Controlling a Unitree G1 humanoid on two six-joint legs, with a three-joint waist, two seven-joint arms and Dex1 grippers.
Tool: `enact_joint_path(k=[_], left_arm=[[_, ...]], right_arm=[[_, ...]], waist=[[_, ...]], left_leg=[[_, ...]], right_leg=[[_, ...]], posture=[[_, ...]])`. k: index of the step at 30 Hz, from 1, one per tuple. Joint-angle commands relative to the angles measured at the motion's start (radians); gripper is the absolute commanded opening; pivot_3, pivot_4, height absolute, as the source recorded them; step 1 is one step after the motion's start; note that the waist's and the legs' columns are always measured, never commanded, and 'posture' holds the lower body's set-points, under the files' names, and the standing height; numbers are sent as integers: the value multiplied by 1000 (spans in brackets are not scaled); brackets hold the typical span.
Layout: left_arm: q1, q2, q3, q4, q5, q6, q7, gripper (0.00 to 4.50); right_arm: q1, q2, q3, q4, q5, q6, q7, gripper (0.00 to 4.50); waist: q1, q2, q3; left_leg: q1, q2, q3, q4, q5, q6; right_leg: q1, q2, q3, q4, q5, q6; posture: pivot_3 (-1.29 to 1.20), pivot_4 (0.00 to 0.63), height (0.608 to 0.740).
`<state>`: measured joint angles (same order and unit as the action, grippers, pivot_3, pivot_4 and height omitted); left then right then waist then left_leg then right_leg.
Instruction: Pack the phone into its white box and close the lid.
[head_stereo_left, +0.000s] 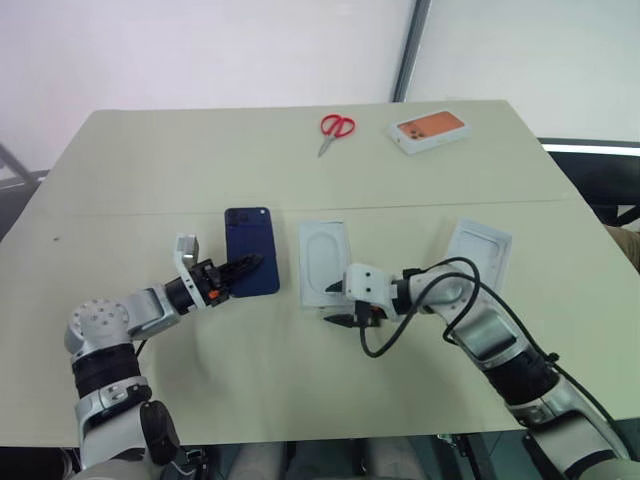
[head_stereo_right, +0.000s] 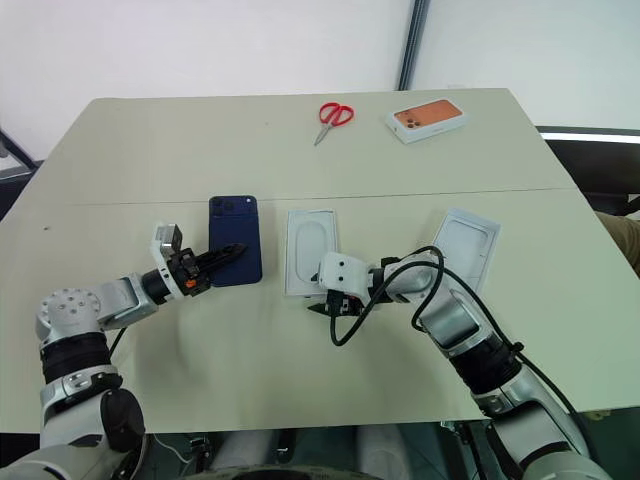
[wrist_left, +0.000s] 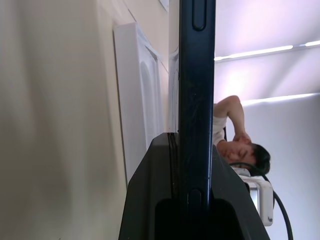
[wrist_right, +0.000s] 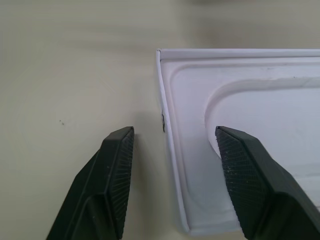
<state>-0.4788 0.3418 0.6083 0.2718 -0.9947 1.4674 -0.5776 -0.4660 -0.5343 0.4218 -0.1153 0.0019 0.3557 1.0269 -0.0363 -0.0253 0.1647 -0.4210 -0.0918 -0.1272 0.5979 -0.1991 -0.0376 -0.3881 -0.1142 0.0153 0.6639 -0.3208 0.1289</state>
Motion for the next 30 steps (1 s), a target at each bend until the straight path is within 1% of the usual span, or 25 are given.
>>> enact_joint_path(k=[1, 13, 16, 19, 20, 21, 30], left_arm=[[0, 2, 2, -41, -40, -10, -6, 0], [-14, -20, 12, -69, -70, 6, 59, 0], [-9, -33, 13, -86, -82, 12, 78, 0], [-5, -41, 13, -99, -95, 15, 96, 0], [-4, -42, 14, -101, -99, 15, 101, 0], [-3, -43, 15, -102, -103, 15, 105, 0], [-3, -34, 13, -89, -121, 5, 115, 0]], right_arm=[[-9, 10, 4, -4, -1, -1, -1, 2616], [-16, 34, 21, 32, -29, -11, -6, 2616], [-17, 34, 26, 38, -38, -12, -5, 1787], [-18, 40, 24, 36, -35, -10, -2, 1787], [-19, 41, 24, 35, -37, -3, -4, 1238], [-21, 39, 28, 35, -43, -1, -4, 955], [-13, 35, 29, 29, -39, -5, 5, 955]], waist=[[0, 0, 0], [1, 0, 0], [0, 0, 0], [1, 0, 0], [0, 0, 0], [0, 0, 0], [-1, 0, 0]], left_leg=[[0, 0, 0, 0, 0, 0], [0, 0, 0, 1, 0, 0], [0, 0, 0, 1, 0, 0], [0, 0, 0, 1, 0, -1], [0, 0, 0, 1, 1, -1], [0, 0, 0, 1, 1, -1], [0, 0, 0, 2, 0, 0]], right_leg=[[0, 0, 0, 0, 0, 0], [0, 0, 0, 0, 0, 0], [0, 0, 0, 1, 0, 0], [0, 0, 0, 1, 0, 0], [0, 0, 0, 1, 0, 0], [0, 0, 0, 1, 0, 0], [1, 1, 0, 2, 0, 0]], posture=[[0, 150, 740], [0, 150, 740], [0, 150, 740], [0, 150, 740], [0, 150, 740], [0, 150, 740], [0, 150, 740]])
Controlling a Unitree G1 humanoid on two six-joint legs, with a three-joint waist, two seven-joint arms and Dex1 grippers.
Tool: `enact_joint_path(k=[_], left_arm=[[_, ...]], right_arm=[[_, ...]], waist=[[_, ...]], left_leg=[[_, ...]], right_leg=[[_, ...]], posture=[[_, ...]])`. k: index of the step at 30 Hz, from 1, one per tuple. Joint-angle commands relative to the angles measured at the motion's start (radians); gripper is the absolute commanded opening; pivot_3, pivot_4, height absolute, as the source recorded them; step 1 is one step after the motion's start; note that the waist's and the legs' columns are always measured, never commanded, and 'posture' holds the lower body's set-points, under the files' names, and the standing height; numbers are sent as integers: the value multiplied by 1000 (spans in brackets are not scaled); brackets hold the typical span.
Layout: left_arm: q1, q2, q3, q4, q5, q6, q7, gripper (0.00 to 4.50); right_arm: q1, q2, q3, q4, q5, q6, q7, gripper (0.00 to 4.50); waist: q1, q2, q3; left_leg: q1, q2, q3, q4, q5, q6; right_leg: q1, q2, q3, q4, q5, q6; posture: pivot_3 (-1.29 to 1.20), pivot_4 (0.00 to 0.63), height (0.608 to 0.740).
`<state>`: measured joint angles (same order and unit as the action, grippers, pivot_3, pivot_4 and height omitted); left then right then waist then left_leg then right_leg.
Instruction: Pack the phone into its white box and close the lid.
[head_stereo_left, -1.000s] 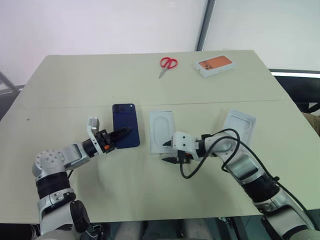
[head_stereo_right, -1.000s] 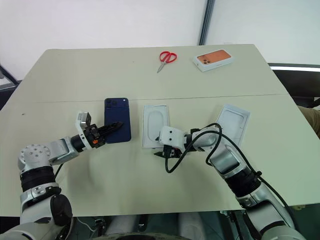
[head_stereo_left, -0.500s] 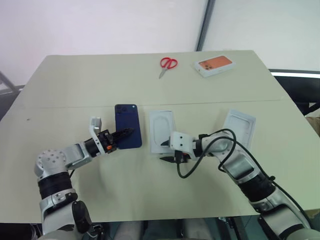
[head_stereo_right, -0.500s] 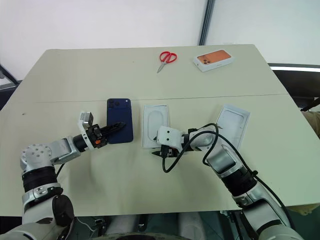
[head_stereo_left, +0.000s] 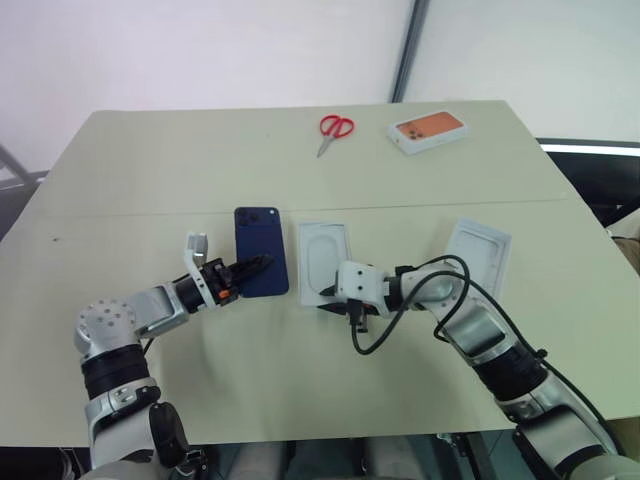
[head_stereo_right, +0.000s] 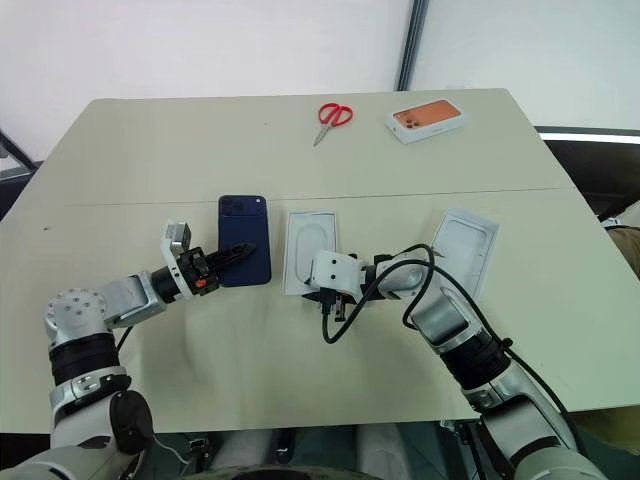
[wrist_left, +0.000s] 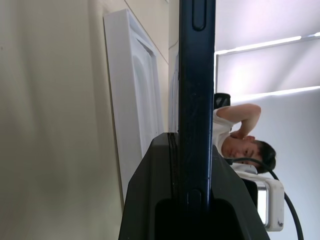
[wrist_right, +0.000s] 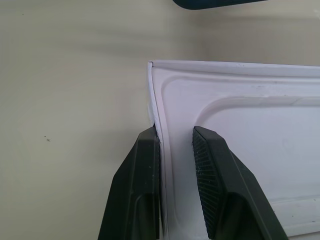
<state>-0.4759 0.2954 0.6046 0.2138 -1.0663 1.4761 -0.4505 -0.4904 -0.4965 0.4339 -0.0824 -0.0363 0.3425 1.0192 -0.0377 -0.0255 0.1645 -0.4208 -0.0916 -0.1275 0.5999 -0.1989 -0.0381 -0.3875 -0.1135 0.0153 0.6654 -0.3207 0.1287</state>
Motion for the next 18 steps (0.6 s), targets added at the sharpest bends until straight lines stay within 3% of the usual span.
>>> enact_joint_path(k=[1, 8, 11, 17, 18], left_arm=[[-6, 13, 16, -31, -51, -5, -13, 0], [-66, 31, 70, 19, -111, 5, 5, 0], [-125, 47, 66, 53, -134, 25, 7, 0], [-96, 52, 26, 58, -127, 28, -6, 0], [-84, 53, 16, 50, -126, 25, -13, 0]], right_arm=[[16, -1, 17, -11, 5, 12, 14, 955], [73, -5, 45, -131, 44, 97, 44, 955], [73, 41, 77, -174, 51, 151, 29, 955], [65, 71, 65, -151, 62, 172, 16, 955], [64, 71, 66, -152, 60, 168, 15, 1564]], waist=[[0, 0, 0], [3, 0, 0], [2, 0, 0], [-8, 0, -1], [-7, 0, -1]], left_leg=[[0, 0, 0, 0, 0, 0], [0, 0, 0, 0, 0, 0], [0, 0, -1, 1, 0, 0], [0, 0, 0, 0, 1, -2], [0, 0, 0, 0, 2, -3]], right_leg=[[0, 0, 0, 0, 0, 0], [0, 0, 0, 0, 0, 0], [0, 0, -1, 0, 0, 0], [0, 0, 1, 0, 0, 0], [-1, 1, 1, 0, 0, 0]], posture=[[0, 150, 740], [0, 150, 740], [0, 150, 740], [0, 150, 740], [0, 150, 740]])
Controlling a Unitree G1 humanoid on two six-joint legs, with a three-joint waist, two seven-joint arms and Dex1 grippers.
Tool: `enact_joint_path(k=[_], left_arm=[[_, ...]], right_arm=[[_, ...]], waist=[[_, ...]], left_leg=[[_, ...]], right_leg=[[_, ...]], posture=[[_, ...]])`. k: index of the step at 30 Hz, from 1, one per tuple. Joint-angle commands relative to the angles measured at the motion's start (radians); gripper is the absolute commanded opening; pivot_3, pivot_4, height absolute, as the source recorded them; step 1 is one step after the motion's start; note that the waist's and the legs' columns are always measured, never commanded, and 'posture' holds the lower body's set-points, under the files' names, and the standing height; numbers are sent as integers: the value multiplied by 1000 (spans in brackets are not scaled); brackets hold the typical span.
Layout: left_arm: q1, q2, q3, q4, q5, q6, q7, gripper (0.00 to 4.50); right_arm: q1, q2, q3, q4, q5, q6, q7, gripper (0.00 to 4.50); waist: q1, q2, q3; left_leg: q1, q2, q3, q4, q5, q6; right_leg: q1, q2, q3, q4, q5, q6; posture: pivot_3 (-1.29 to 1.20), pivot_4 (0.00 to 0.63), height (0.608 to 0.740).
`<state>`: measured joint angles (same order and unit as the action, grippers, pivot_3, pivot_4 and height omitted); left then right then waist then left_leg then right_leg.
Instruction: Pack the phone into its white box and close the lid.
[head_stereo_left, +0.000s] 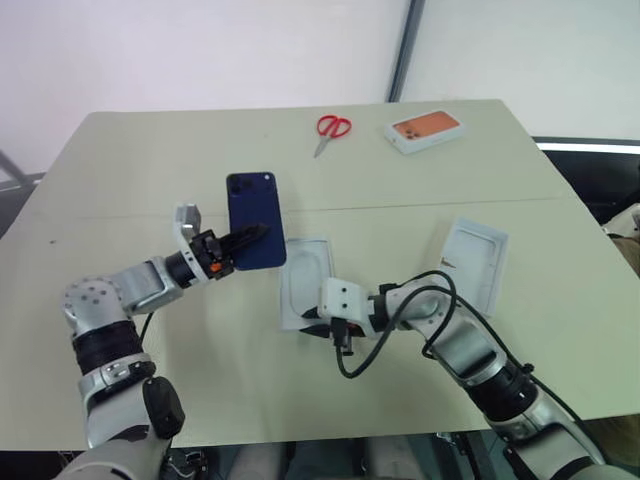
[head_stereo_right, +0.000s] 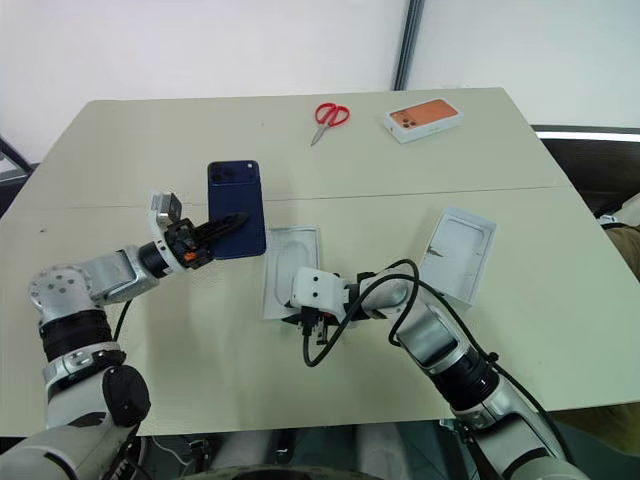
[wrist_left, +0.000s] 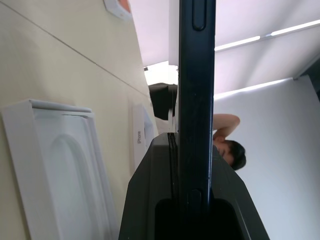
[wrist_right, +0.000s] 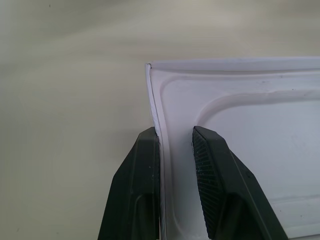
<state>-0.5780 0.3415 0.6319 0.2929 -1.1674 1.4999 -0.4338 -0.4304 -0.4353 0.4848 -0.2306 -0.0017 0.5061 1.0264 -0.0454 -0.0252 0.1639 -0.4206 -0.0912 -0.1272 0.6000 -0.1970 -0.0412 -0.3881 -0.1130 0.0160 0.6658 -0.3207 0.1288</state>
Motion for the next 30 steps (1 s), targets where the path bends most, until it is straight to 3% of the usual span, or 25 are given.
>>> enact_joint_path(k=[1, 5, 11, 19, 24, 30], left_arm=[[27, 6, -20, -34, -25, -3, -34, 0], [54, 8, -59, -42, -20, -10, -47, 0], [73, -23, -77, -71, -42, -3, -31, 0], [112, -116, -115, -158, -39, -11, 27, 0], [164, -149, -185, -216, 14, -46, 66, 0], [173, -176, -219, -211, 24, -64, 90, 0]], right_arm=[[4, 9, 15, -5, 23, 1, 3, 1882], [-4, 6, 3, -11, 18, -9, -18, 3987], [-21, 0, -137, -97, 169, 42, 1, 3987], [-5, -103, -315, -125, 312, 106, 12, 3987], [25, -175, -336, -64, 291, 48, 9, 3987], [46, -161, -310, -75, 286, 41, -24, 3987]], waist=[[3, 0, 0], [11, 0, 0], [26, 0, 0], [34, 0, 0], [33, 0, 0], [33, 0, 0]], left_leg=[[0, 0, 0, 0, 0, 0], [0, 0, 0, 1, -1, 1], [-1, 0, 0, 2, -2, 3], [-4, 0, -1, 8, -3, 5], [-5, -1, -1, 11, -4, 6], [-5, 0, 1, 12, -4, 6]], right_leg=[[0, 0, 0, 0, 0, 0], [0, 0, 0, 0, 0, 0], [0, 0, 0, 0, 0, 0], [1, 0, -1, 1, 0, 0], [1, -1, -1, 1, 0, 0], [1, -1, -1, 1, 0, 0]], posture=[[0, 150, 740], [0, 150, 740], [0, 150, 740], [0, 150, 740], [0, 150, 740], [0, 150, 740]])
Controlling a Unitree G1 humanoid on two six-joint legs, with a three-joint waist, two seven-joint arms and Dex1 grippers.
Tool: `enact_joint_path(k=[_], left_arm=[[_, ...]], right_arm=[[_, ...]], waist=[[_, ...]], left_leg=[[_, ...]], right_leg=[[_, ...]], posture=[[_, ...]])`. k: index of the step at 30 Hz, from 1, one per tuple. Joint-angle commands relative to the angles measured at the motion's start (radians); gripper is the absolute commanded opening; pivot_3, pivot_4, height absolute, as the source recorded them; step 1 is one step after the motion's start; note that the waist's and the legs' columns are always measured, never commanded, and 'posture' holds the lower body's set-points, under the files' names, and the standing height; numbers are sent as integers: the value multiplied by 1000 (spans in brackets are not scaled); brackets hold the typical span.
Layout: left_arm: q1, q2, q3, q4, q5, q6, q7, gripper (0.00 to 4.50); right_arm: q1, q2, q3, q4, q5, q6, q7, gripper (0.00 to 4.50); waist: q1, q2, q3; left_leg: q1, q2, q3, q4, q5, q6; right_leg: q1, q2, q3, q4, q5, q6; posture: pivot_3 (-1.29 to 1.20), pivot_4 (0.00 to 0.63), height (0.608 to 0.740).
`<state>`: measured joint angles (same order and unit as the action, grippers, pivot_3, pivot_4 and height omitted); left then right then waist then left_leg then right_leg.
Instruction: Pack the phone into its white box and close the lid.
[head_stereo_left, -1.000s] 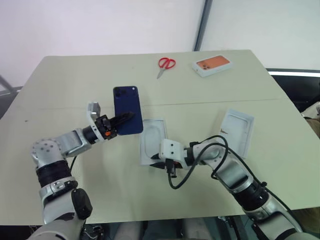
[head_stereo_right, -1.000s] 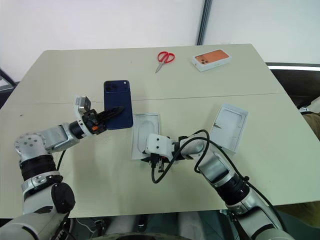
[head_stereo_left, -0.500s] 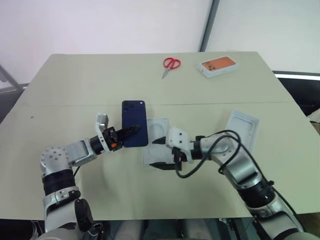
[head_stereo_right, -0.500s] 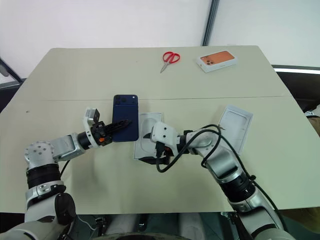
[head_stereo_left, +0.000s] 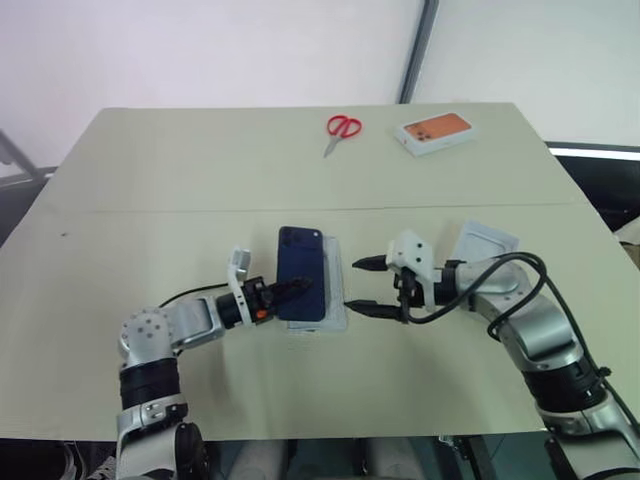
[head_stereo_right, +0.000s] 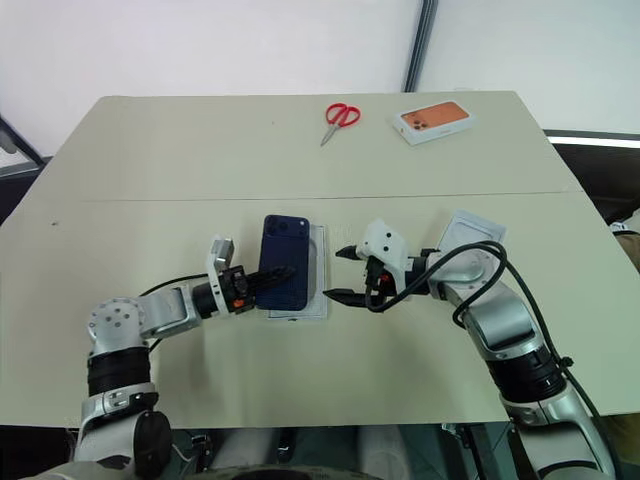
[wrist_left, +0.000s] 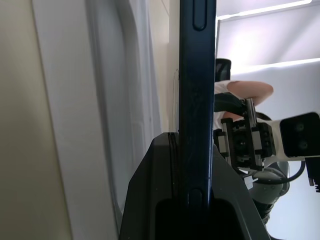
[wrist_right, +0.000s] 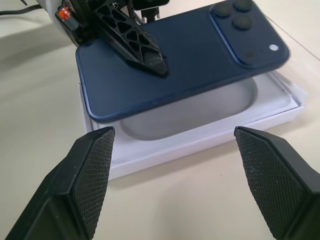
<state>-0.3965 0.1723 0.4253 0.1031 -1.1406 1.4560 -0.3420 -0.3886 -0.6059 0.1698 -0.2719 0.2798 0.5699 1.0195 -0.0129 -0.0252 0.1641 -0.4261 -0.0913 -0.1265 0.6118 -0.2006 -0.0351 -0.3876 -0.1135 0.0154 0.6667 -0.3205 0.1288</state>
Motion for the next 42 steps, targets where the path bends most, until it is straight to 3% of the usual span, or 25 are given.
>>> enact_joint_path(k=[1, 4, 10, 24, 42], left_arm=[[-11, -8, -15, -15, -4, -22, -2, 0], [-25, -11, -16, 5, -14, -24, -2, 1301], [-31, 5, -50, -4, -10, -8, -15, 4355], [-52, 44, -69, -70, -54, 16, -4, 4355], [-77, 38, -61, -152, -92, 29, 134, 4355]], right_arm=[[5, 9, 10, -32, 1, -27, -21, 3987], [5, 4, 15, -22, 1, -37, -27, 4054], [-2, 7, 23, -16, 1, -42, -42, 4054], [-23, 26, 52, 21, -14, -71, -59, 4054], [-51, 61, 75, 60, -32, -96, -61, 4054]], waist=[[1, 0, 0], [3, 0, 0], [1, 0, 0], [0, 0, 0], [-1, 0, 0]], left_leg=[[0, 0, 0, 0, 0, 0], [0, -1, 0, 1, 0, 0], [0, 0, 0, 1, 0, 0], [0, 0, 0, 1, 0, 0], [0, 0, 0, 1, 0, 0]], right_leg=[[0, 0, 0, 0, 0, 0], [1, 0, 0, 0, 0, 0], [2, 0, -1, 0, 0, 0], [1, 0, 0, 0, 0, 0], [0, 0, 0, 0, 0, 0]], posture=[[0, 150, 740], [0, 150, 740], [0, 150, 740], [0, 150, 740], [0, 150, 740]])
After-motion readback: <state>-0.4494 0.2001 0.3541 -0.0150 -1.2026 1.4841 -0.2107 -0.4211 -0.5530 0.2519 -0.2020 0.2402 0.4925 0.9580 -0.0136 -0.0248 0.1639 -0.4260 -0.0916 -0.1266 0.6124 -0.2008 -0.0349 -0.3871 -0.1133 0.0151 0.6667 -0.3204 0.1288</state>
